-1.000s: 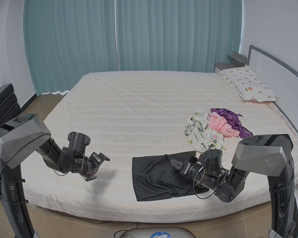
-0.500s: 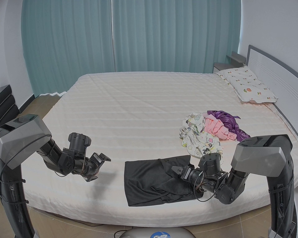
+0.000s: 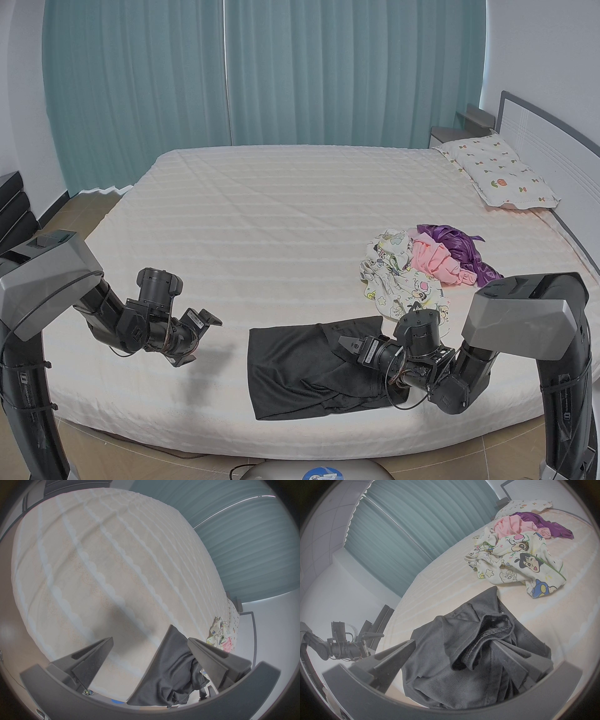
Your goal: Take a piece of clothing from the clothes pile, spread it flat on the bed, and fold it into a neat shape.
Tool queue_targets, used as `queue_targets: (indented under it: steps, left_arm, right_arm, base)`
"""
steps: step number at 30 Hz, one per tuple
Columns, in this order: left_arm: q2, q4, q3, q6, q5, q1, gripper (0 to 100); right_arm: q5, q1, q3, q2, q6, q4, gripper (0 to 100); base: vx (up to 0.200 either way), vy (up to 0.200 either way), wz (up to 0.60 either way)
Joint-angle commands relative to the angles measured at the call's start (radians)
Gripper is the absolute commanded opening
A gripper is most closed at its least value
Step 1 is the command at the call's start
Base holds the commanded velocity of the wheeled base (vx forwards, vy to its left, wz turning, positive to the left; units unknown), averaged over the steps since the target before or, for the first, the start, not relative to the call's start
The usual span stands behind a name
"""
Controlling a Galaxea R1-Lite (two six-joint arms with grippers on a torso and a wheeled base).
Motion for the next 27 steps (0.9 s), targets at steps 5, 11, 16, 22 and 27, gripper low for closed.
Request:
queue_targets:
  steps: [5,11,16,22,27]
  left_arm:
    - [-0.003,0.001,-0.006,-0.020,-0.008,0.006,100]
    - [-0.004,0.002,-0.008,-0.020,-0.015,0.015,100]
    - [-0.008,0.001,-0.008,-0.034,-0.018,0.020,100]
    - [-0.006,-0.001,-0.005,-0.040,-0.018,0.020,100]
    - [-0.003,-0.001,-0.002,-0.037,-0.016,0.018,100]
  right_arm:
    - [0.007,-0.004,0.092,-0.089,-0.002,0.001,100]
    - [0.012,-0.008,0.158,-0.135,-0.002,-0.003,100]
    - [0.014,-0.015,0.171,-0.131,0.000,-0.009,100]
    - [0.012,-0.024,0.184,-0.138,0.001,-0.004,100]
    - [-0.002,-0.026,0.196,-0.128,0.014,0.002,100]
  base:
    - [0.000,0.120,0.00]
    - [0.000,0.200,0.00]
    - [0.000,0.200,0.00]
    - [0.000,0.133,0.00]
    - [0.000,0.000,0.00]
